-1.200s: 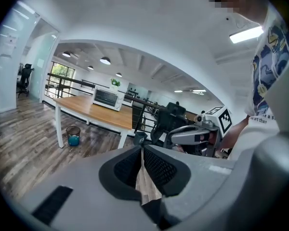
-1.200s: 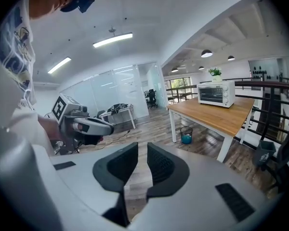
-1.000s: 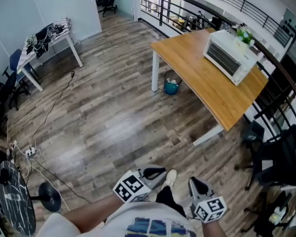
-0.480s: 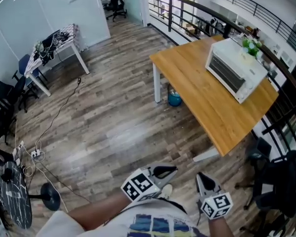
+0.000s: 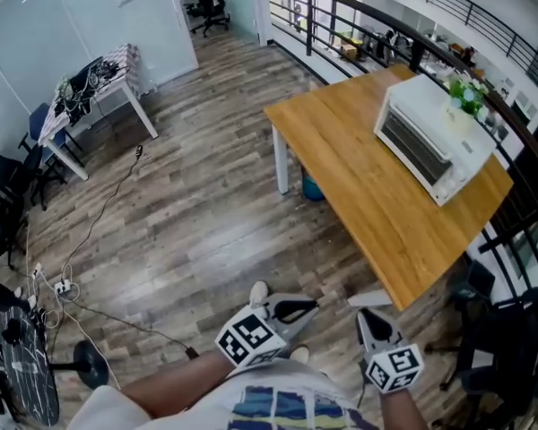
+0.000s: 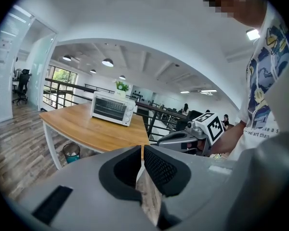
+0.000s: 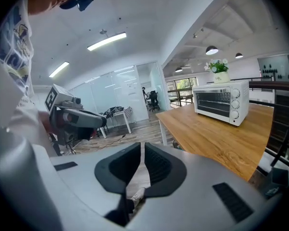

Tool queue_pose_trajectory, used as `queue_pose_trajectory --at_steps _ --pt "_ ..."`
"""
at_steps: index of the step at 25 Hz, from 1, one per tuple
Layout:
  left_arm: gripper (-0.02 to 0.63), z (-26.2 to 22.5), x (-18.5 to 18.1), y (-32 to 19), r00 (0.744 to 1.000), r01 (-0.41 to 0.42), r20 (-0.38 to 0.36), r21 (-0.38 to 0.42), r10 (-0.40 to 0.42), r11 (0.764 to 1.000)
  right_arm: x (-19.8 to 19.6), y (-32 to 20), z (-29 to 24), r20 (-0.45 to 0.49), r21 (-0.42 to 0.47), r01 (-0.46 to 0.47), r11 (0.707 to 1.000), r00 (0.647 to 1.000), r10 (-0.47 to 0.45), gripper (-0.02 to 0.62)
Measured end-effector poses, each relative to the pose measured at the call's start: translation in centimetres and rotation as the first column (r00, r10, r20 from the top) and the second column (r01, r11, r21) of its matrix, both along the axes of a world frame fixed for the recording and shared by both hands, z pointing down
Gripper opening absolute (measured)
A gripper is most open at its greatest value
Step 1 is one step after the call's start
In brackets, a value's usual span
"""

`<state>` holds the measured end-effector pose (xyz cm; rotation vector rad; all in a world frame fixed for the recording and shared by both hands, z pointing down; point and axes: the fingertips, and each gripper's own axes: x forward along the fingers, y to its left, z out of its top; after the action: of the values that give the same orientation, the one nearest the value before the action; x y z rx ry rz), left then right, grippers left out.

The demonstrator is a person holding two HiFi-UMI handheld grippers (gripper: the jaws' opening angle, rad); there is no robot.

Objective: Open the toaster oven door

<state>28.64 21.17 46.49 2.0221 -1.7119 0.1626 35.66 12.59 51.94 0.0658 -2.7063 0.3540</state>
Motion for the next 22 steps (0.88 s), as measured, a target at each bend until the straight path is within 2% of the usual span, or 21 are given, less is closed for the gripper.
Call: queue_pose_trajectory --at_steps 3,7,12,15,19,22 --pt "0.006 0.7 -4.4 -1.9 1.0 -0.024 -0.019 0.013 0.024 1.0 -3.8 -2.3 0.8 -0.024 0.027 -0.039 0.999 0.999 0.04 0.032" --pt "0.006 -0.1 -10.8 -4.2 0.995 -0.096 -0.02 0.03 0.096 0.995 -9.4 -4.6 0.2 -0.047 0.036 -0.114 0.993 0.992 0.115 0.049" --pt "0.006 -1.3 -17.7 -7.1 0.976 -0.216 -0.003 0.057 0.217 0.975 -16.0 -8.3 -0.7 -0.051 0.057 -0.218 0.974 0.974 0.221 0.061" --pt "0.006 -1.3 -21.5 -8.0 0.966 -0.255 -0.026 0.062 0.257 0.965 -19.4 -10.7 -1.1 -0.039 0.08 -0.277 0.957 0.959 0.281 0.072" --pt "0.006 -0.4 -25.4 -9.3 0.953 -0.293 -0.065 0.047 0.295 0.955 -22.8 -13.6 -1.8 -0.041 0.101 -0.342 0.934 0.937 0.347 0.082" --pt "0.006 0.0 -26.7 -11.3 0.945 -0.313 -0.088 0.046 0.316 0.948 -24.3 -16.7 -2.5 -0.039 0.104 -0.372 0.923 0.925 0.377 0.077"
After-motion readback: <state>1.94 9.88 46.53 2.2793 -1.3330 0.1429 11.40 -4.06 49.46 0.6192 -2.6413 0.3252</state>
